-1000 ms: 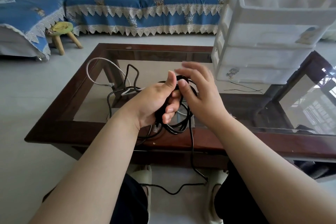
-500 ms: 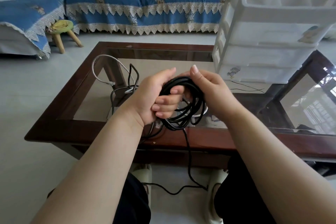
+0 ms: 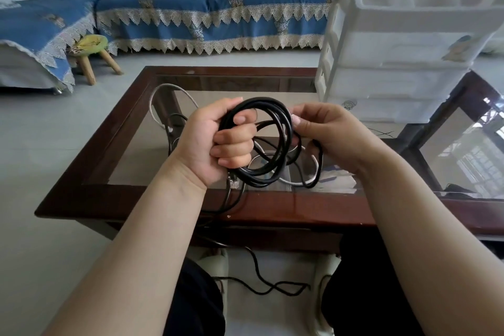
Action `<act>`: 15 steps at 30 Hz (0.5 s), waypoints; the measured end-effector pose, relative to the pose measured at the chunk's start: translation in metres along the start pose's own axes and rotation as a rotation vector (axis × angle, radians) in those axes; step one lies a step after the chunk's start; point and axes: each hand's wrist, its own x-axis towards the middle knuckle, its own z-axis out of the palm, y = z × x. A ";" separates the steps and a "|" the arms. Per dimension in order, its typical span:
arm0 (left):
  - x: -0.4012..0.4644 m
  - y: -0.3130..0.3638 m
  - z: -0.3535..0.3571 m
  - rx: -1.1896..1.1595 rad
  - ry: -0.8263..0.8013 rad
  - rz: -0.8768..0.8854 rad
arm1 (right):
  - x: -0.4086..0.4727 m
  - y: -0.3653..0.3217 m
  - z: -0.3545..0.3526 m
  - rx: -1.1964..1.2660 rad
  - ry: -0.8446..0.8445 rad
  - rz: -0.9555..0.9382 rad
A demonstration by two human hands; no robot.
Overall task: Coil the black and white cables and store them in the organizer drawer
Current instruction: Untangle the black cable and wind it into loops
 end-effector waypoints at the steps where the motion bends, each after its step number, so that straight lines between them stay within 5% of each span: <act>1: 0.000 0.000 0.000 0.008 0.011 0.001 | -0.001 0.000 -0.003 -0.043 -0.030 0.026; 6: -0.006 0.008 -0.008 -0.055 -0.059 0.061 | -0.006 0.008 -0.028 -0.265 -0.166 0.267; 12: -0.017 0.014 -0.016 -0.110 -0.140 0.039 | -0.016 0.010 -0.039 0.060 -0.103 0.246; 15: -0.018 0.003 -0.008 0.035 -0.053 0.005 | -0.021 0.019 -0.032 -0.457 0.198 0.082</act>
